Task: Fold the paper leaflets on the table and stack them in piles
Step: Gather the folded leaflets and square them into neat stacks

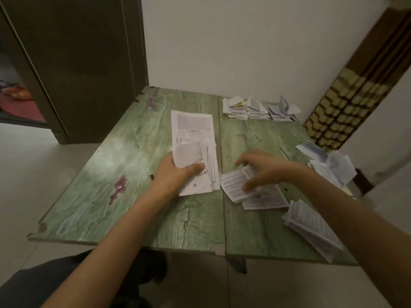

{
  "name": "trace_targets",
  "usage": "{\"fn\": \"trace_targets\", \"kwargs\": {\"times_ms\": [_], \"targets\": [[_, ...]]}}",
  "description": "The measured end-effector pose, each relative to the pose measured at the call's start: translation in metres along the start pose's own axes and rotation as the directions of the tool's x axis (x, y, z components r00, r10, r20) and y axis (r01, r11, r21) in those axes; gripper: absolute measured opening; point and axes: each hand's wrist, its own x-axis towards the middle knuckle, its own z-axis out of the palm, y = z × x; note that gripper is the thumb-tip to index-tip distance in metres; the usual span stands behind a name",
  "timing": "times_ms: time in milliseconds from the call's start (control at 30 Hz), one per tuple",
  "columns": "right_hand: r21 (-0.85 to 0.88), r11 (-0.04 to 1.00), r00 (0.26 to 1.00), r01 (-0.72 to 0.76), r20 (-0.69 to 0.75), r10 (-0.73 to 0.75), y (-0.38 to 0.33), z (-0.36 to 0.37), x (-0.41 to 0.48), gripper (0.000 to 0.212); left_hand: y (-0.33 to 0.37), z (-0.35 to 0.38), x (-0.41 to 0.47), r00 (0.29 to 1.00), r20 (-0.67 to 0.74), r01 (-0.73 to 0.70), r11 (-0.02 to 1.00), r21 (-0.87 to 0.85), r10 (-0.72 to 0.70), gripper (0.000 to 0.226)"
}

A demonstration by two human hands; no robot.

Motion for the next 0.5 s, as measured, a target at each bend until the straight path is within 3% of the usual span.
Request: {"fn": "trace_targets", "kwargs": {"times_ms": [100, 300, 433, 500], "targets": [[-0.103, 0.995, 1.0, -0.005, 0.006, 0.005, 0.0, -0.003, 0.01, 0.051, 0.001, 0.003, 0.0, 0.981, 0.056, 0.196, 0.941, -0.274, -0.188, 0.031], [0.09, 0.996, 0.998, 0.015, -0.059, -0.01, -0.002, -0.002, 0.007, 0.039, -0.003, 0.003, 0.004, 0.976, 0.061, 0.216, 0.904, -0.37, -0.209, 0.035], [0.169, 0.984, 0.959, 0.059, -0.283, -0.009, 0.003, -0.011, -0.006, 0.02, -0.006, -0.001, 0.006, 0.983, 0.043, 0.184, 0.913, -0.365, -0.181, 0.035], [0.368, 0.924, 0.897, 0.1, -0.436, 0.077, 0.001, -0.021, -0.019, 0.008, -0.007, -0.002, 0.006, 0.988, 0.034, 0.15, 0.921, -0.36, -0.148, 0.038]]}}
